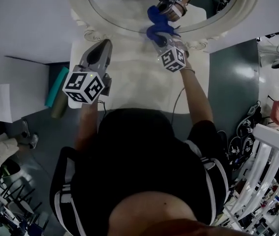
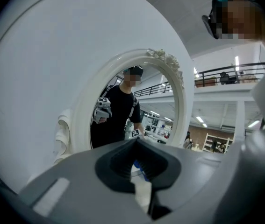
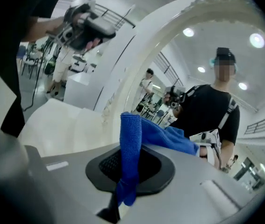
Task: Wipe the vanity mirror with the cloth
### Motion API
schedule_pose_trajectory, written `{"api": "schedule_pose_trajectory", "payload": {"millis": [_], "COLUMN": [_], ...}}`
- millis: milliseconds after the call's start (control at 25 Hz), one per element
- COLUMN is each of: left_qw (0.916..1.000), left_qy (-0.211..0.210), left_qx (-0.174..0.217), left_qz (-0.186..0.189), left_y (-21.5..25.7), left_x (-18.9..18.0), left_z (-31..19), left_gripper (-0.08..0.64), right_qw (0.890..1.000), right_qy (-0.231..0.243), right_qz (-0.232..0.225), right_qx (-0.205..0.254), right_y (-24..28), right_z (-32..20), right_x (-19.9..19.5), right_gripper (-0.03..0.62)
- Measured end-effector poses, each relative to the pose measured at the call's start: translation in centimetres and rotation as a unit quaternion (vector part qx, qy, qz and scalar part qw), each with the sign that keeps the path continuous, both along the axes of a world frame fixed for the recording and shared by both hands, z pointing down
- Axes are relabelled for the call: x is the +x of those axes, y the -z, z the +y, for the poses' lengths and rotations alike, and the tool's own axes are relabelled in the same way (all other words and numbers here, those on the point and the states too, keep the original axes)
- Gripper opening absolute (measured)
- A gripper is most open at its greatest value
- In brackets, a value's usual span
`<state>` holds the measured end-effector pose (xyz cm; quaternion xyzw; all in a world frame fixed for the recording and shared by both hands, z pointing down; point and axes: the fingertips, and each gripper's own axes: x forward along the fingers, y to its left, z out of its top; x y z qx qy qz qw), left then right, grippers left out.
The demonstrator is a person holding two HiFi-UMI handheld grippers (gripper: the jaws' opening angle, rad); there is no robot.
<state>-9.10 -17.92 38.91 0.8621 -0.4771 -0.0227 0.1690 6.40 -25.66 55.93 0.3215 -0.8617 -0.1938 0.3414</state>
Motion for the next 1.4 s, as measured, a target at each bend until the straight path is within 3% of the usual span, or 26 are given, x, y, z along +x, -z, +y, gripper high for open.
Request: {"api": "schedule_pose_trajectory", "payload": {"millis": [120, 200, 280, 440, 600, 680, 760, 880, 1000, 1160, 1400], "left_qw": [0.9999, 0.9998, 0.9997, 0.9993, 0.9990, 0.9989, 0.9987, 0.9985, 0.9985, 0.9988, 0.9993], "left_qy": [-0.008, -0.014, -0.021, -0.031, -0.038, -0.041, -0.043, -0.045, -0.047, -0.043, -0.030], "left_qx": [0.007, 0.011, 0.013, 0.016, 0.017, 0.019, 0.020, 0.023, 0.022, 0.021, 0.021], "left_qz": [0.007, 0.008, 0.009, 0.009, 0.011, 0.014, 0.018, 0.019, 0.016, 0.014, 0.012], "left_y": [0.5, 0.8, 1.0, 1.3, 1.3, 1.5, 1.7, 1.8, 1.7, 1.6, 1.6], "left_x": [0.6, 1.0, 1.5, 2.4, 2.8, 3.0, 3.2, 3.4, 3.5, 3.2, 2.3], "left_z": [-0.1, 0.0, 0.1, 0.1, 0.0, 0.1, 0.2, 0.3, 0.4, 0.2, -0.2], "left_gripper": [0.009, 0.009, 0.009, 0.009, 0.009, 0.009, 0.009, 0.009, 0.009, 0.009, 0.009], "right_qw": [0.992, 0.972, 0.935, 0.832, 0.751, 0.717, 0.690, 0.665, 0.649, 0.644, 0.650], "right_qy": [-0.031, -0.056, -0.080, -0.136, -0.202, -0.236, -0.267, -0.297, -0.310, -0.308, -0.296], "right_qz": [-0.121, -0.224, -0.338, -0.535, -0.628, -0.653, -0.664, -0.670, -0.678, -0.684, -0.683], "right_qx": [-0.007, -0.040, -0.071, -0.059, 0.016, 0.062, 0.107, 0.143, 0.151, 0.150, 0.151], "right_y": [3.4, 5.0, 6.4, 10.1, 13.9, 16.0, 17.8, 19.4, 20.4, 22.1, 24.5], "right_z": [1.9, 3.4, 4.7, 6.1, 7.4, 8.0, 8.3, 7.4, 5.8, 3.4, 0.2], "right_x": [0.2, 0.5, 1.2, 5.4, 10.7, 13.7, 16.7, 19.6, 20.8, 20.9, 20.7], "right_gripper": [0.026, 0.026, 0.026, 0.026, 0.026, 0.026, 0.026, 0.026, 0.026, 0.026, 0.026]}}
